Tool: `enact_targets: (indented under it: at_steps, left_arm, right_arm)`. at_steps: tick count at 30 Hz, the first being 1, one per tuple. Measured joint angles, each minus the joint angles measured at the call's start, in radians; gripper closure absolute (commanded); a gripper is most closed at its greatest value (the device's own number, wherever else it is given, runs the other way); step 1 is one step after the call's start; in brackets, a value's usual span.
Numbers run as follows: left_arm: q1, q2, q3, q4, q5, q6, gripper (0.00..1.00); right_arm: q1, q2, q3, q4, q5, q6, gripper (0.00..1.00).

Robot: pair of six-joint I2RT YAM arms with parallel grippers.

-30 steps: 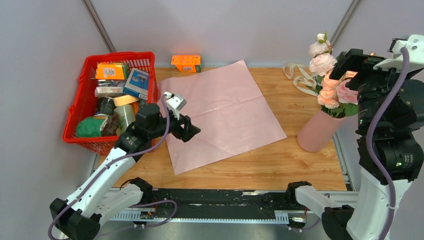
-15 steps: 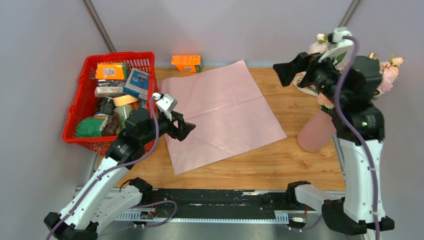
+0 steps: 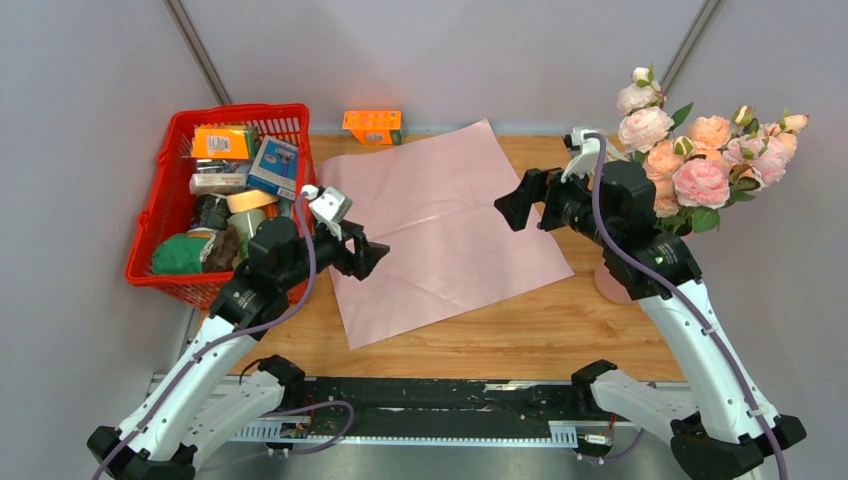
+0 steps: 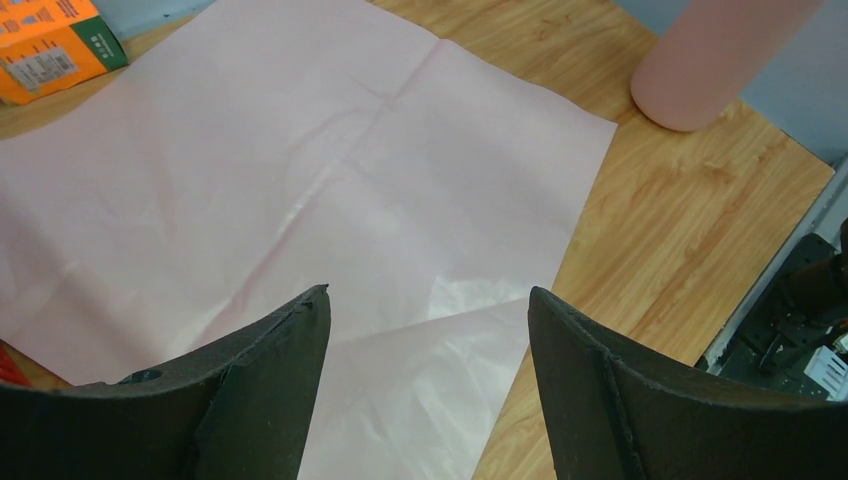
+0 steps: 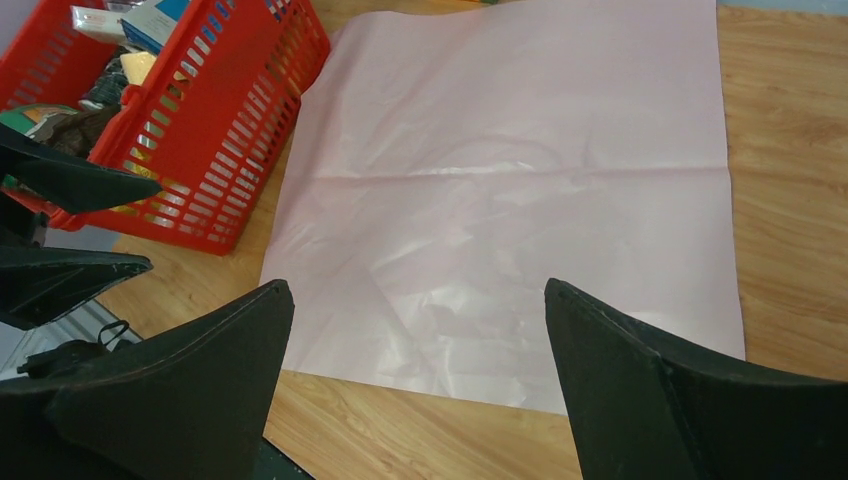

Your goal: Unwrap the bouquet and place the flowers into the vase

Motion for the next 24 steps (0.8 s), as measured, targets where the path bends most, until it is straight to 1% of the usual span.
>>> enact_targets:
  at_steps: [8,10,24]
  left_arm:
    - [0.0,-0.011,-0.002,0.0,0.0,0.0,0.2]
    - [0.0,-0.011,-0.002,0.0,0.0,0.0,0.2]
    - [0.0,-0.013,-0.002,0.0,-0.028,0.01,0.2]
  right_arm:
    - [0.005,-0.086,-0.232,0.069,0.005,0.048,0.0]
    - [0.005,-0.1,-0.261,0.076,-0.001,0.054,0.0]
    - [0.006,-0.15,-0.285,0.161,-0.054,0.058,0.0]
